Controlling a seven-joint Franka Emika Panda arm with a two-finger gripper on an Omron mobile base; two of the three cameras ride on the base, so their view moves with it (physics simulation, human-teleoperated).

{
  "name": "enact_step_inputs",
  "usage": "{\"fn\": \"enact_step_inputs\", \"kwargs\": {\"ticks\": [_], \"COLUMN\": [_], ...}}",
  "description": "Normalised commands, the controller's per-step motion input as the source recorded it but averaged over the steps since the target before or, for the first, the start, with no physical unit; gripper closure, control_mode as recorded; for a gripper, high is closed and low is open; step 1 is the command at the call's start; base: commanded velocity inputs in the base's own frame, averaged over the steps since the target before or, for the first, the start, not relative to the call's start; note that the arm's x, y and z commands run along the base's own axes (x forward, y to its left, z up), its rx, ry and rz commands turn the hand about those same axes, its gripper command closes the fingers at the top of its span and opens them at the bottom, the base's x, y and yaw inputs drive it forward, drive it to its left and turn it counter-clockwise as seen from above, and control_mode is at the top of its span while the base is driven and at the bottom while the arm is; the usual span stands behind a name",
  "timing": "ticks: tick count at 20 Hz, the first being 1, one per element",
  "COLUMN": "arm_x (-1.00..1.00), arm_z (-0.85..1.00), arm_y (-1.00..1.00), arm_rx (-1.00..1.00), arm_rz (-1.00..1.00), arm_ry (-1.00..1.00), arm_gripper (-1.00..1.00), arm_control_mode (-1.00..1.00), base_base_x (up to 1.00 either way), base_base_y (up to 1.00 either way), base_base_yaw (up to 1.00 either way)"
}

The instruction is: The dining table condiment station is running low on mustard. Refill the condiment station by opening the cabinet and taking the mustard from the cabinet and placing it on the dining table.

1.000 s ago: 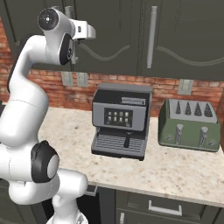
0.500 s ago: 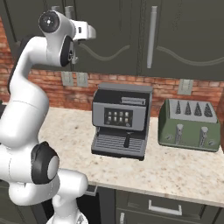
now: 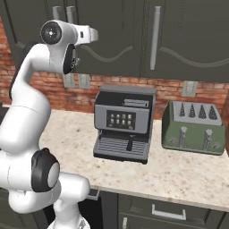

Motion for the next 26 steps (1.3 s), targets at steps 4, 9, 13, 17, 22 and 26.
{"fn": "enact_step_inputs", "kwargs": {"ticks": [4,9,13,17,22,26], "arm_x": [0.01,-0.11,-0.87,-1.0,-1.0,-1.0], "arm_z": [0.0,0.0,0.0,0.0,0.11,0.23], "arm_y": [0.0,0.11,-0.17,-0.48,-0.72,-0.7], "arm_rx": [0.0,-0.01,-0.01,0.0,0.0,0.0], "arm_rz": [0.0,0.02,0.0,0.0,0.0,-0.04], "arm_ry": [0.01,0.0,0.0,0.0,0.0,0.01], "arm_gripper": [1.0,1.0,1.0,1.0,1.0,1.0], "arm_control_mode": [-1.0,-1.0,-1.0,-1.0,-1.0,-1.0], "base_base_x": [0.0,0.0,0.0,0.0,0.0,0.0], "base_base_y": [0.0,0.0,0.0,0.0,0.0,0.0], "base_base_yaw": [0.0,0.0,0.0,0.0,0.0,0.0]}}
